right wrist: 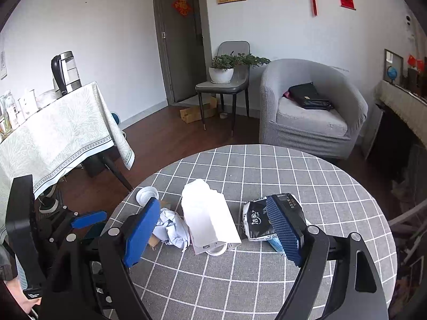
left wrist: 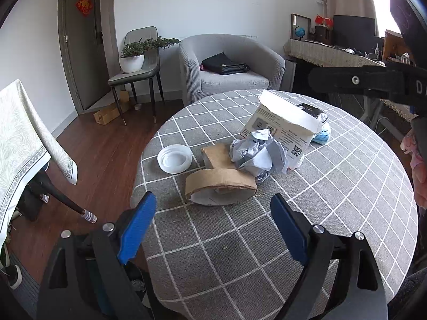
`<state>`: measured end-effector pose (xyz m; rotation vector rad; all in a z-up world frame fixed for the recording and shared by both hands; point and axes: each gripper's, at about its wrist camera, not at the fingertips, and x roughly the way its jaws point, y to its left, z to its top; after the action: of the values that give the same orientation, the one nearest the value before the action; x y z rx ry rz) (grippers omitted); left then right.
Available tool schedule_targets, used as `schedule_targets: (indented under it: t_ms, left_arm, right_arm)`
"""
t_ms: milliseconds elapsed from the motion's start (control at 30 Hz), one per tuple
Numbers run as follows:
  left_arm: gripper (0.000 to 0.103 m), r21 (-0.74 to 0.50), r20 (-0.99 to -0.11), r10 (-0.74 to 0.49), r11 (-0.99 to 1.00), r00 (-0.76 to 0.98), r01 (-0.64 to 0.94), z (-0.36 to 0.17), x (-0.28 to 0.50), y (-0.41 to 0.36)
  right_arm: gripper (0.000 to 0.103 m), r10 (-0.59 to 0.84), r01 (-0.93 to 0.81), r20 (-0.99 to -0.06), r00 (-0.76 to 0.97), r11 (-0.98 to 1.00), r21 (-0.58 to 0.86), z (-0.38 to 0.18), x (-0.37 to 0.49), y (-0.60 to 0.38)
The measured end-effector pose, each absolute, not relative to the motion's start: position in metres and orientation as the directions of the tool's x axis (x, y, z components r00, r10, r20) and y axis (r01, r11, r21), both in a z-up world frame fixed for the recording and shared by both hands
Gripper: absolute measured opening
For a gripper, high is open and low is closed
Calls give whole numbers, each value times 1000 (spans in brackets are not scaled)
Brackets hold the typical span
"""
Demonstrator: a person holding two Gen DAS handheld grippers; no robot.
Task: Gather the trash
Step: 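Move both open tools from the bin back to the table, then grasp the brown tape roll with the left tool while the right grasps a white paper sheet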
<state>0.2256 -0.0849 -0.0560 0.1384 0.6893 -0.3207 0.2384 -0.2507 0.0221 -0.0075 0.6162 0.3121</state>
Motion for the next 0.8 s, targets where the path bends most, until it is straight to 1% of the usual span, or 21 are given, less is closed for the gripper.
schedule_targets:
  t_ms: [167, 300, 467, 633, 800]
  left_arm:
    - [87, -9, -654, -242, 950, 716, 312, -59, 236, -86]
    - [83, -6, -666, -234, 951, 709, 309, -62, 241, -90]
    - [66, -10, -680, -222, 956, 698, 295, -64, 247, -95]
    - [65, -25, -677, -233, 955, 698, 295, -64, 248, -95]
    - [65, -27, -675, -237, 955, 698, 297, -62, 242, -91]
  right_arm:
    - [83, 282, -284, -572, 770, 955, 87, 21, 238, -260]
    - [83, 277, -277, -581, 765, 956, 92, 17, 239, -265]
    - [83, 270, -270, -595, 757, 959, 91, 10, 241, -272]
    - [83, 282, -289, -599, 749, 953, 88, 6, 241, -274]
    - [83, 333, -340, -586, 739, 935, 103, 8, 237, -273]
